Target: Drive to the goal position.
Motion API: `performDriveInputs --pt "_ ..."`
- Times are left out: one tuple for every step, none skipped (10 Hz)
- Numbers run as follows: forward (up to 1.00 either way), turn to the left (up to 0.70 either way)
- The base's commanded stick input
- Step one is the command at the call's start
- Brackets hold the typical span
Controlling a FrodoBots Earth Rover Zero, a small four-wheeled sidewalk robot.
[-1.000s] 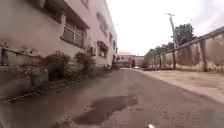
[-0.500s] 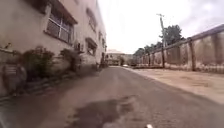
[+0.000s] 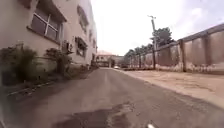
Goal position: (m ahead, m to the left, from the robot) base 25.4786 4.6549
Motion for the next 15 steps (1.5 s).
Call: performDriveInputs --pt "0.70 0.00" --pt "0.70 0.00" --pt "0.70 -0.08" --pt "0.70 -0.35" --pt "0.70 -0.35" --pt "0.70 -0.35" --pt "0.70 -0.31" --pt "0.70 -0.10" --pt "0.70 -0.02" --pt "0.70 0.00" --pt "0.70 0.00" --pt "0.70 0.00" --pt "0.70 0.00" --pt "0.70 0.00" --pt "0.70 0.00"
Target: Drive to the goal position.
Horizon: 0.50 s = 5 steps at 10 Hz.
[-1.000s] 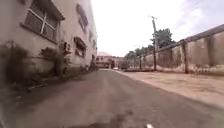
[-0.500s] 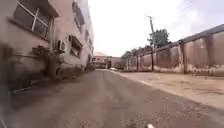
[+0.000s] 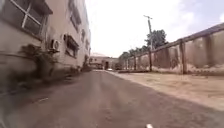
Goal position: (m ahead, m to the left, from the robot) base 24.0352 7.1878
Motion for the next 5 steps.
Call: performDriveInputs --pt "0.70 0.00" --pt "0.70 0.00" --pt "0.70 0.00" --pt "0.70 0.00" --pt "0.70 0.00"
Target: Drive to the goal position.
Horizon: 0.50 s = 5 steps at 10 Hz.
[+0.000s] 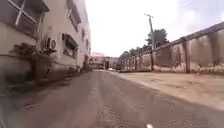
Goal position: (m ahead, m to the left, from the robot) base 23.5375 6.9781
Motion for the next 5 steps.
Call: performDriveInputs --pt "0.70 0.00" --pt "0.70 0.00" --pt "0.70 0.00" --pt "0.70 0.00" --pt "0.70 0.00"
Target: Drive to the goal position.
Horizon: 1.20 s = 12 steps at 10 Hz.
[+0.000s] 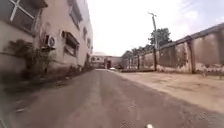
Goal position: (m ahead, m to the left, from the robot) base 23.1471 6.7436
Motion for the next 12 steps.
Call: performDriveInputs --pt "0.70 0.00" --pt "0.70 0.00" --pt "0.70 0.00" --pt "0.70 0.00" --pt "0.70 0.00" --pt "0.70 0.00" --pt "0.70 0.00" --pt "0.70 0.00" --pt "0.70 0.00" --pt "0.70 0.00" --pt "0.70 0.00" --pt "0.70 0.00"
